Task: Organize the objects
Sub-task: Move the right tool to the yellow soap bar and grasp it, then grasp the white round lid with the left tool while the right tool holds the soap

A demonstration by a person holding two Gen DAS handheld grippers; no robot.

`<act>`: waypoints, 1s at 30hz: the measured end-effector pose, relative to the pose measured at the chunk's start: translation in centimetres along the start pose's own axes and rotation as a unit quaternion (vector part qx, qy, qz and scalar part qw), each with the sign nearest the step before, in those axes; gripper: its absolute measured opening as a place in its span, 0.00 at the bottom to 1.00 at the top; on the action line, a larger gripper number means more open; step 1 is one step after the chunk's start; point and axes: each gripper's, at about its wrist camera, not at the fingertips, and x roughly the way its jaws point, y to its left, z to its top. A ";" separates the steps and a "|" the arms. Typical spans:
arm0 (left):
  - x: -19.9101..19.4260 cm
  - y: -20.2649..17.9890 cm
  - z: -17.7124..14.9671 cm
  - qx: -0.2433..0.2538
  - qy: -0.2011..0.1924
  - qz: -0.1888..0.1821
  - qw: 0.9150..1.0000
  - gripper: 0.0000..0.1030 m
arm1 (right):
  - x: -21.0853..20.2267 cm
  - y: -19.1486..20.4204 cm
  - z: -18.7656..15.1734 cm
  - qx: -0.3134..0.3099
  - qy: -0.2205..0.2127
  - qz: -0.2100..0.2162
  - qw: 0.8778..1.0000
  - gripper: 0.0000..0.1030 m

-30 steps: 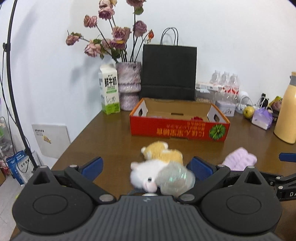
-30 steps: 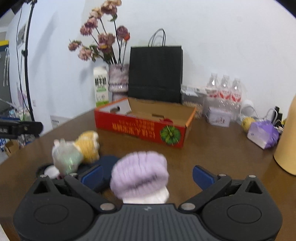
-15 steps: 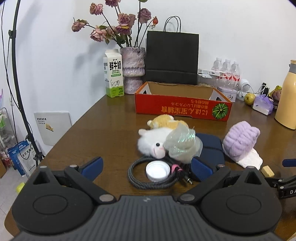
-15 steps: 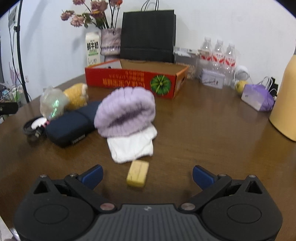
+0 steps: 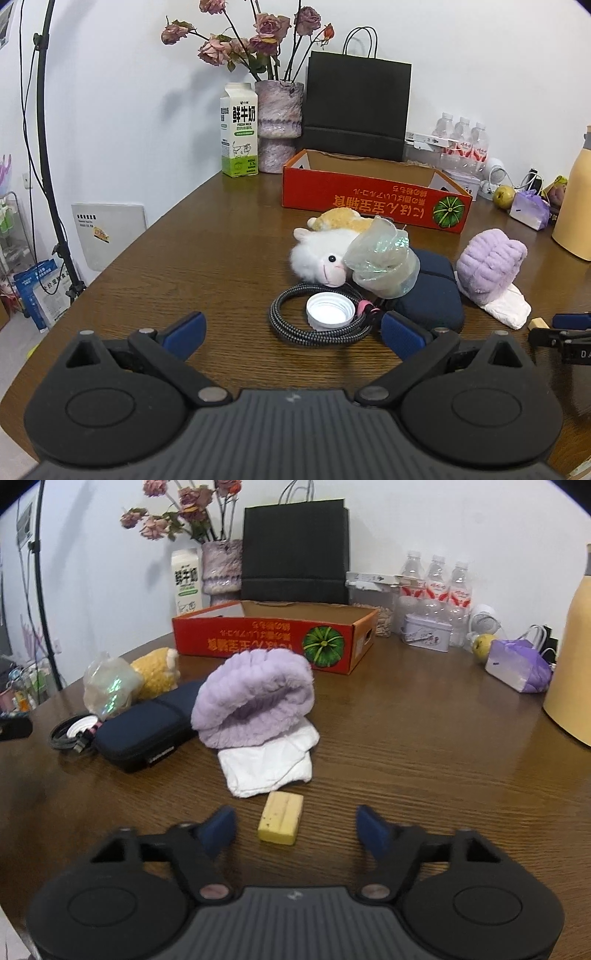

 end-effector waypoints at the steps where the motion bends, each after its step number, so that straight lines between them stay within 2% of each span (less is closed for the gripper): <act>1: 0.0 0.0 0.0 0.000 -0.001 -0.002 1.000 1.00 | 0.0 0.0 0.0 0.000 -0.001 -0.002 1.000 0.56; 4: 0.2 0.1 -0.1 -0.001 0.000 -0.005 1.000 1.00 | -0.2 0.3 0.0 -0.010 -0.003 0.011 1.000 0.33; 5: 0.3 0.1 -0.2 -0.001 0.002 -0.006 1.000 1.00 | -0.3 0.6 0.0 -0.016 -0.005 0.018 1.000 0.21; 6: 0.4 0.2 -0.2 -0.002 0.004 -0.007 1.000 1.00 | -0.3 0.9 0.0 -0.023 -0.006 0.021 1.000 0.19; 11: 0.9 0.6 -0.3 -0.005 0.012 -0.009 1.000 1.00 | -0.2 2.1 0.3 -0.037 -0.012 0.024 0.999 0.19; 22: 2.2 0.9 0.2 -0.003 0.027 -0.011 1.000 1.00 | -0.3 2.6 1.6 -0.035 -0.059 0.018 0.997 0.19; 28: 3.0 0.2 1.0 0.020 0.030 -0.012 0.999 1.00 | -0.3 1.7 2.8 -0.027 -0.086 -0.002 0.996 0.19; 30: 3.4 -0.2 1.4 0.036 0.031 -0.013 0.999 0.95 | -0.6 1.0 3.1 -0.017 -0.098 -0.009 0.995 0.19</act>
